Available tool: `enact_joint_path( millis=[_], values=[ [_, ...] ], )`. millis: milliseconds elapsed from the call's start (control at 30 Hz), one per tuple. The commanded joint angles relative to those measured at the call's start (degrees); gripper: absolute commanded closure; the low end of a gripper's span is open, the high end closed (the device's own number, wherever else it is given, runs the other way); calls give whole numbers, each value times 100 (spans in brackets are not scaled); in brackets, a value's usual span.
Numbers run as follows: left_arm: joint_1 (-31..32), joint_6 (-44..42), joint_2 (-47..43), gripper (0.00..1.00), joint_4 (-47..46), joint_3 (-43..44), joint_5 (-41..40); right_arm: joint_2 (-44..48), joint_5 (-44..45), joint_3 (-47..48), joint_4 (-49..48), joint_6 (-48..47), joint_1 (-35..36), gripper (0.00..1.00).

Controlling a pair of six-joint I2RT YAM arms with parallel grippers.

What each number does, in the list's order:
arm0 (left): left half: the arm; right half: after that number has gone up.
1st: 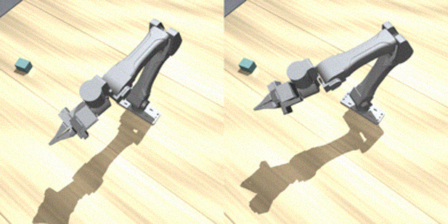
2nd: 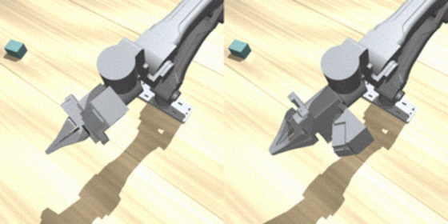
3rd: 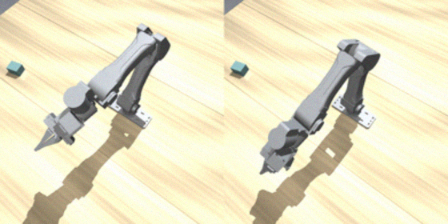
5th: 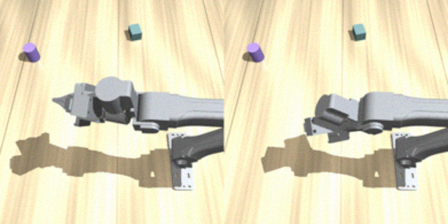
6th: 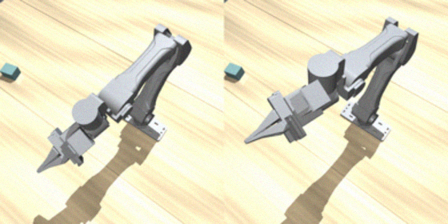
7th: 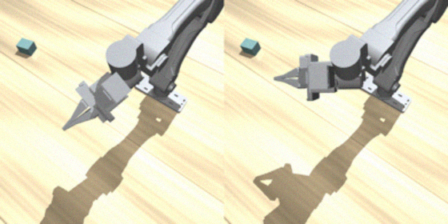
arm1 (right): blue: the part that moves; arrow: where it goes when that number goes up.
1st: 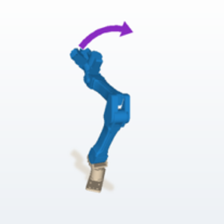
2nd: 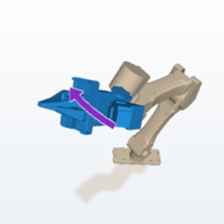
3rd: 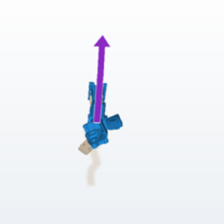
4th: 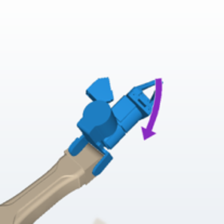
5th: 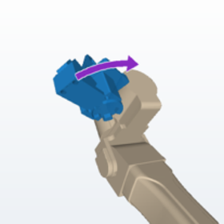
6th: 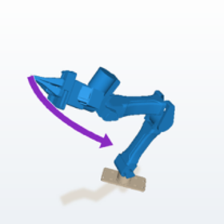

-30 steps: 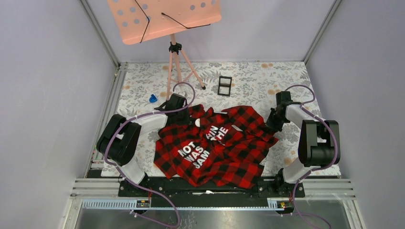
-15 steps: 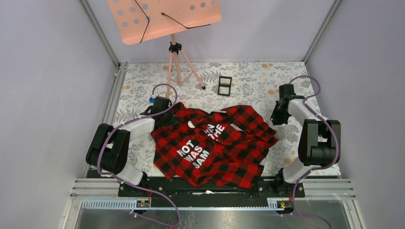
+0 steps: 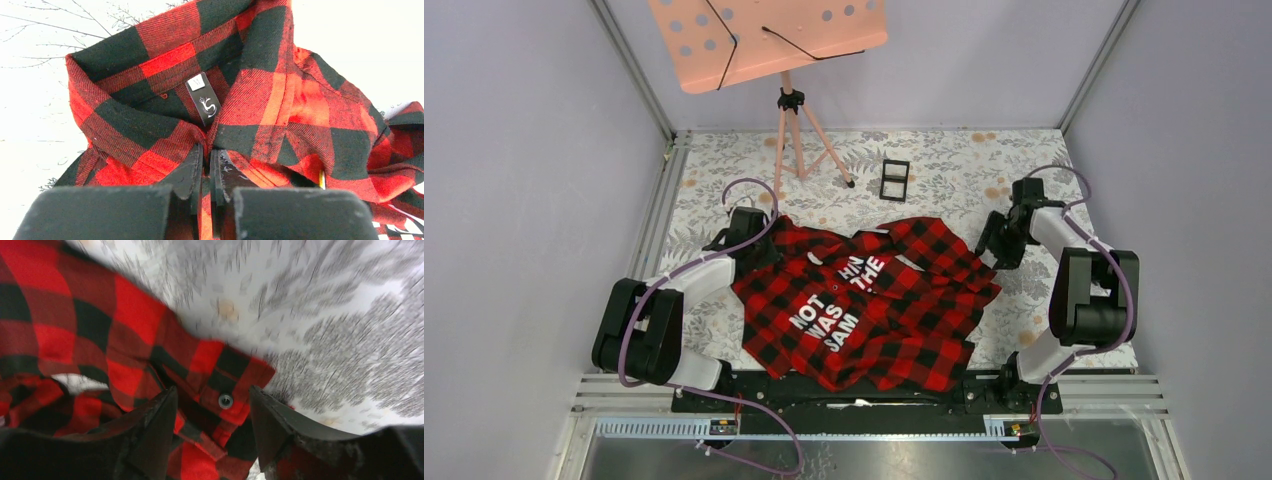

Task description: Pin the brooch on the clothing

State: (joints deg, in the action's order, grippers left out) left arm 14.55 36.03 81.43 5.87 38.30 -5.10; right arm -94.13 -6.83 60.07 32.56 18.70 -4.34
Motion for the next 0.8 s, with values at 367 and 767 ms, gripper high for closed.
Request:
enact_joint_path(
  millis=[367, 767],
  values=[
    [-83, 141, -219, 100, -320, 12, 106, 753, -831, -956, 280, 88, 657, 53],
    [-438, 93, -532, 100, -250, -227, 74, 115, 1730, 1085, 559, -46, 493, 100]
  ],
)
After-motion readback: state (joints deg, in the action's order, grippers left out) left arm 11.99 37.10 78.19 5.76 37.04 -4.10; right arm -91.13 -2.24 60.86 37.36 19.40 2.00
